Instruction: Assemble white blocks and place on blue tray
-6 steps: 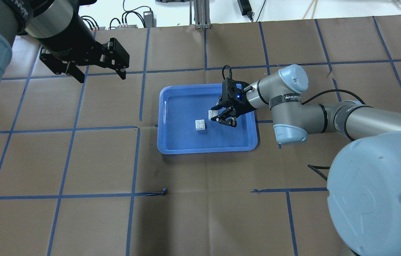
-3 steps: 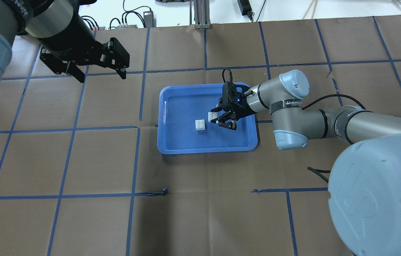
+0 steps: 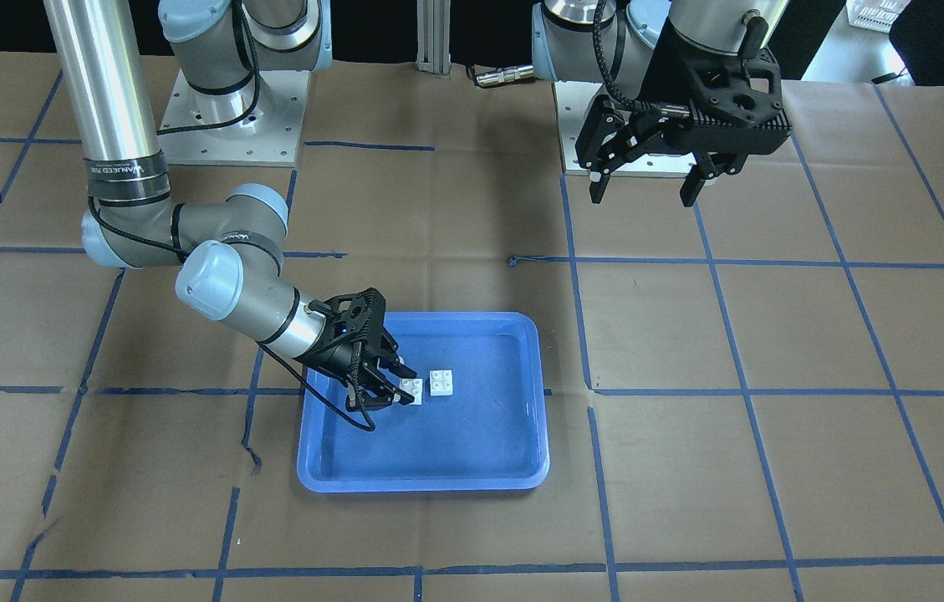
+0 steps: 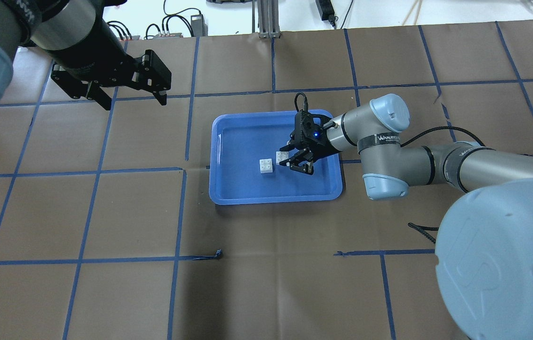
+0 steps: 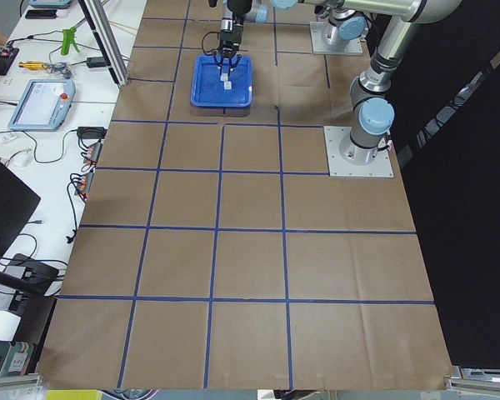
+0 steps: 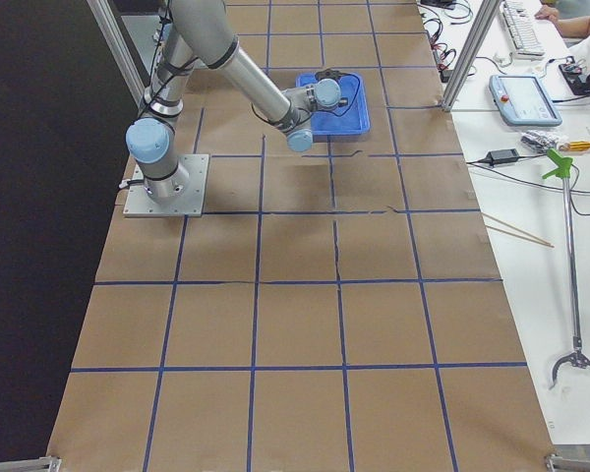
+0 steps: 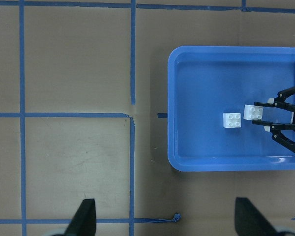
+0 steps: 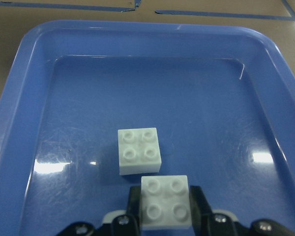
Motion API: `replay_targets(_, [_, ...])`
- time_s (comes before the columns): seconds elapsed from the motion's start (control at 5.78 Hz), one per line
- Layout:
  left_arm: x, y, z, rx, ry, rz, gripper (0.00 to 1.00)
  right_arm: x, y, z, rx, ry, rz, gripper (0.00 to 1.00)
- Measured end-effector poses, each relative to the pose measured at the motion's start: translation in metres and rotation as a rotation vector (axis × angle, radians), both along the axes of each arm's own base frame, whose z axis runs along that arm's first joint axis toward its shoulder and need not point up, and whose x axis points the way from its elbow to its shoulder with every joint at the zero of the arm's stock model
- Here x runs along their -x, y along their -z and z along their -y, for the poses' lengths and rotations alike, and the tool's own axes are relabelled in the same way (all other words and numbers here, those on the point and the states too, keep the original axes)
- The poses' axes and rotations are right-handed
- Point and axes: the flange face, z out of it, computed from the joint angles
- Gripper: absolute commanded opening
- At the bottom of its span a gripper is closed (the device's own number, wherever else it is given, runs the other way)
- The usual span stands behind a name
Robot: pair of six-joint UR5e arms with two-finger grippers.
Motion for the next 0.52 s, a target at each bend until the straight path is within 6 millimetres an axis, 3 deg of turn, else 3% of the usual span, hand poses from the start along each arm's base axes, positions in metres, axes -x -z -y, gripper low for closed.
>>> replay_targets(0.52, [-0.0008, 0.0043, -0.0004, -0.004, 0.001, 0.004, 0.99, -0.0058, 0.0045, -0.0032, -0.019, 0.0, 0.001, 0.18])
